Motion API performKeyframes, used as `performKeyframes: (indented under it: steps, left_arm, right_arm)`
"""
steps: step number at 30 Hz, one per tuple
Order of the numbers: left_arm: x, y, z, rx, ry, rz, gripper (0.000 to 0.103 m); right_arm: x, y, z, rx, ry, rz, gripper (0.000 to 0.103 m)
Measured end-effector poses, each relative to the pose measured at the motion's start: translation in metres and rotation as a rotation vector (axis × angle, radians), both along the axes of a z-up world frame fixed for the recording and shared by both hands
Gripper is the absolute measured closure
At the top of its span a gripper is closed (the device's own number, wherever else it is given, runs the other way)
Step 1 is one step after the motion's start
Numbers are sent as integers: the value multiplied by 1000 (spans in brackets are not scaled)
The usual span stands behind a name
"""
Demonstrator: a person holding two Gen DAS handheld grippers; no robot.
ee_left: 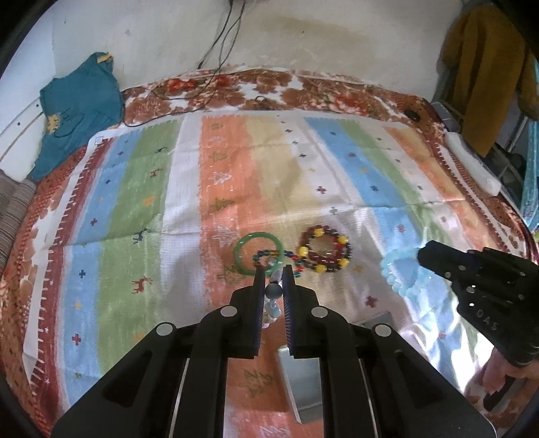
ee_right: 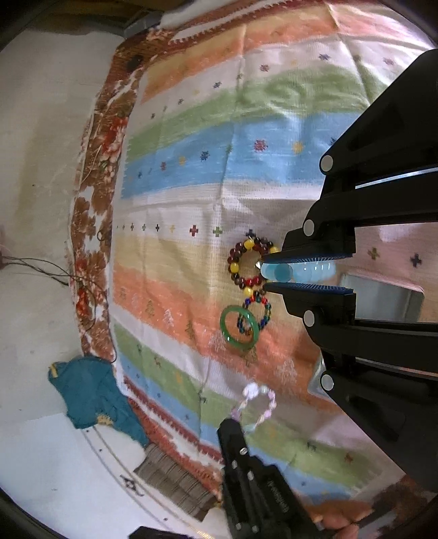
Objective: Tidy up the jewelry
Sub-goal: 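Lift both held bracelets and carry them over the silver tin, then open both tools to drop the bracelets into the silver tin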
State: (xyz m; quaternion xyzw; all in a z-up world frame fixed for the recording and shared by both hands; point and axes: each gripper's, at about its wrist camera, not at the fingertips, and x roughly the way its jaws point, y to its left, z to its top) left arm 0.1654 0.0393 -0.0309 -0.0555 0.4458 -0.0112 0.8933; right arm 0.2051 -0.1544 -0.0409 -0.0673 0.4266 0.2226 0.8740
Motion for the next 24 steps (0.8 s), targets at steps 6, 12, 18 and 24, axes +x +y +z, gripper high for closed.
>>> performKeyframes:
  steps: [6,12,18,24]
  left_arm:
    - [-19,-15,15,-6,-42,-33,93]
    - [-38,-27,24,-11,-66,-61,93]
    - [-55,-38,30,-36,-68,-83,93]
    - [-68,-49,28,-39,-65,-90,93]
  right_arm:
    - [-14,-5,8,8,-22,9,91]
    - [-30,-6,13,17,-36,35,91]
    - [-50,-5,20,38,-40,72,91]
    - [-66,-4,18,43,-31,98,91]
